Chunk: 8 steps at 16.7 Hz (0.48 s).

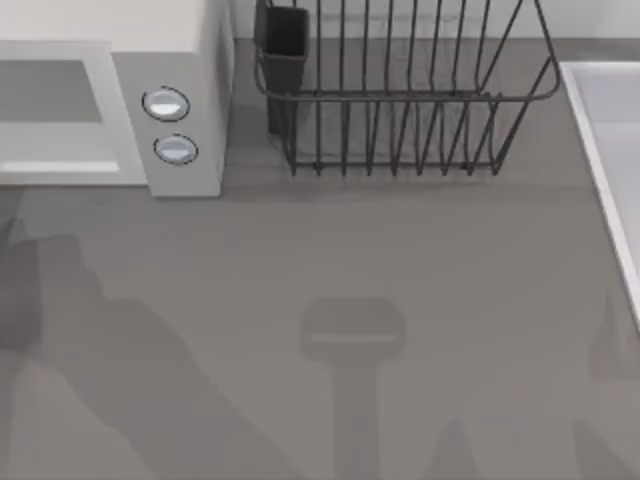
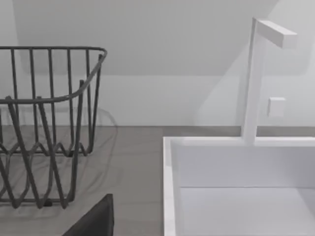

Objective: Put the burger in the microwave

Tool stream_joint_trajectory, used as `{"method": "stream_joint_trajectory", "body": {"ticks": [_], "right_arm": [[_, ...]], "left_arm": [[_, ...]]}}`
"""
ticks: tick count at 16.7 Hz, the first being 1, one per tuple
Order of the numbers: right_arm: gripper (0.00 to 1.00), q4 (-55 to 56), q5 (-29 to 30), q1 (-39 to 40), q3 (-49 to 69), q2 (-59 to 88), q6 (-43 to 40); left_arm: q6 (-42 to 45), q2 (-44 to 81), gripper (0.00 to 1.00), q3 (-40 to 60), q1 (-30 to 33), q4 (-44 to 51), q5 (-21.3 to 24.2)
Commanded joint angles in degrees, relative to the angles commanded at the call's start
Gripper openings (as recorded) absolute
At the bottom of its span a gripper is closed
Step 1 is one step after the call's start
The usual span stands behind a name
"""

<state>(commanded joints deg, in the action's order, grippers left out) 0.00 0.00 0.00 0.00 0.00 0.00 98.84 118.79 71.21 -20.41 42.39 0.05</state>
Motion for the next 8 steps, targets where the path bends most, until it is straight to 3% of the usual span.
{"method": "stream_joint_trajectory", "body": {"ticks": [8], "right_arm": [[1.00,0.00,0.00,0.00,0.00,0.00,0.00]], "left_arm": [[0.00,0.00,0.40,0.00,0.00,0.00,0.00]]}}
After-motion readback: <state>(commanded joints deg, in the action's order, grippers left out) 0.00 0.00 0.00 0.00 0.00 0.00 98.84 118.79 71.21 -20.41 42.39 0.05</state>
